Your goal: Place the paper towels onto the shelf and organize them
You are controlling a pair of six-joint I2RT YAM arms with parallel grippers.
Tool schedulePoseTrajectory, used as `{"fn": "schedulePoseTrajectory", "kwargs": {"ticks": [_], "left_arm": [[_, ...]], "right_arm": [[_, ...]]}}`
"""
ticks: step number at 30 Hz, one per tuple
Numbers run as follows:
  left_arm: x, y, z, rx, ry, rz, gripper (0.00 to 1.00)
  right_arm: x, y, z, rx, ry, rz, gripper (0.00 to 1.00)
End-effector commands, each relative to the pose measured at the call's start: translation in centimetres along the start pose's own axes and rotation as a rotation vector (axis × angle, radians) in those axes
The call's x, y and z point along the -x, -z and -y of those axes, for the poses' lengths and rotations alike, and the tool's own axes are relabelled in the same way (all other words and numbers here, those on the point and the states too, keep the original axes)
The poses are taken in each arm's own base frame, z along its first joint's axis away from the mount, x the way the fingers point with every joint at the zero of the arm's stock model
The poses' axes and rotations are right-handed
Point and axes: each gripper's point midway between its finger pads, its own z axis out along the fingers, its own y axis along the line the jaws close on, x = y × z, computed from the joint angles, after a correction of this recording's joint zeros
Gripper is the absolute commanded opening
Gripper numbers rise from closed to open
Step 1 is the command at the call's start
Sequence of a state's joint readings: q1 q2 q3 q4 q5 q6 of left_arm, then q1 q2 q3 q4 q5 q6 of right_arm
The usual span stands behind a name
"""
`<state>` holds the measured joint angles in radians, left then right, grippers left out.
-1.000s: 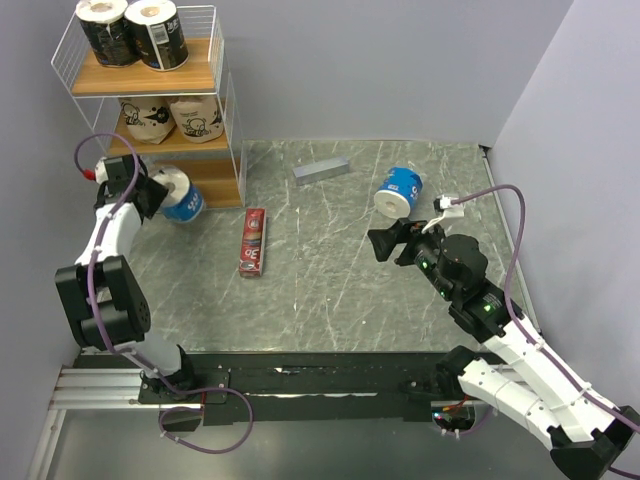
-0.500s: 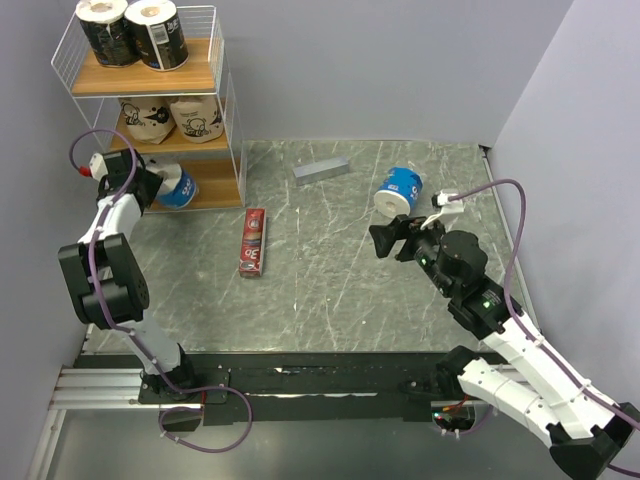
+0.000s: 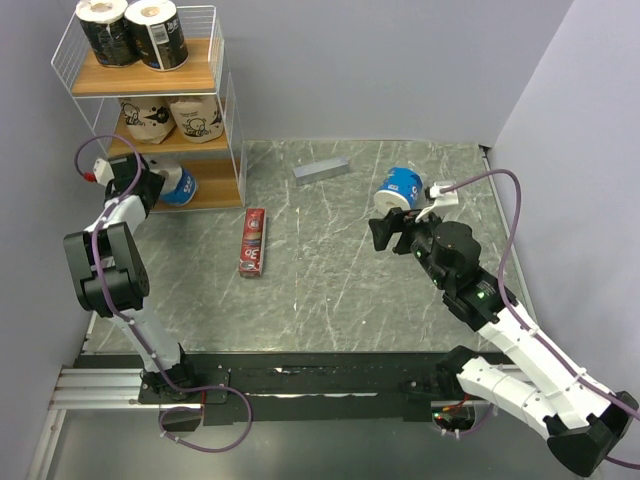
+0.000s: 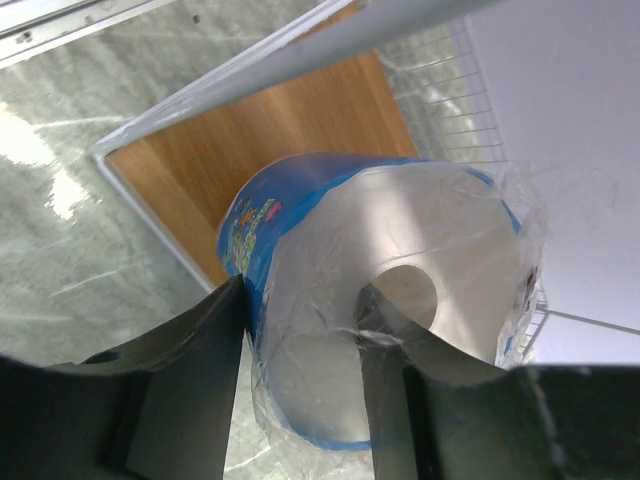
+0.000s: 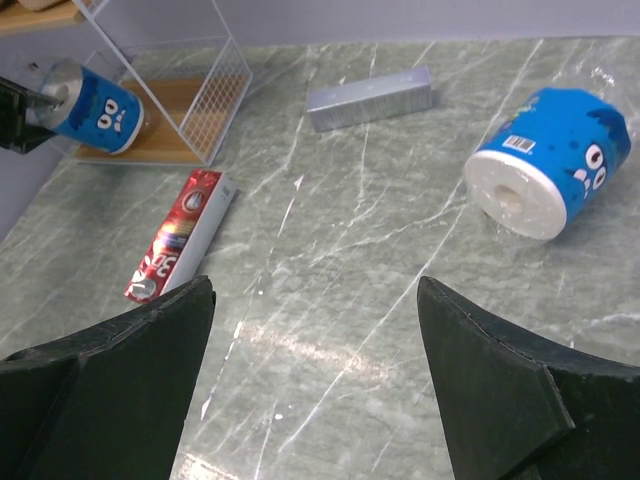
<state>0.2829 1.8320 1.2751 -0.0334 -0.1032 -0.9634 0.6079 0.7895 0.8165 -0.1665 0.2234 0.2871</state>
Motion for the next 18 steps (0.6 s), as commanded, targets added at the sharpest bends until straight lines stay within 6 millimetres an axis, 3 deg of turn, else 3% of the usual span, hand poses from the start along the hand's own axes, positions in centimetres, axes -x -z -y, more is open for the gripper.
{"fn": "schedulePoseTrajectory", "kwargs": {"ticks": [1,7,11,14,18], "left_arm": [[3.7,1.2,4.7,-0.179,0.048,0.130,0.51],[3.4,0.9,5.0,-0.240,0.042,0.145,0.57],[3.5,1.7,4.5,-0.230,0.053,0.163,0.67],[4.1,3.4,4.4,-0.243,0.056,0.197,0.71],[4.4,6.5,4.5,-0.271,0.022,0.212,0.78]], "right_arm": [[3.6,0.6,-0.3,0.000,0.005,0.099,0.89],[3.5,1.0,-0.1,0.002,0.003,0.105,0.89],[3.5,1.3,0.2,-0.006,0.006,0.118,0.90],[3.6,0.8,0.6,-0.026,0.026,0.152,0.89],[2.8,-2.3,2.6,-0.133,0.153,0.174,0.89]]}}
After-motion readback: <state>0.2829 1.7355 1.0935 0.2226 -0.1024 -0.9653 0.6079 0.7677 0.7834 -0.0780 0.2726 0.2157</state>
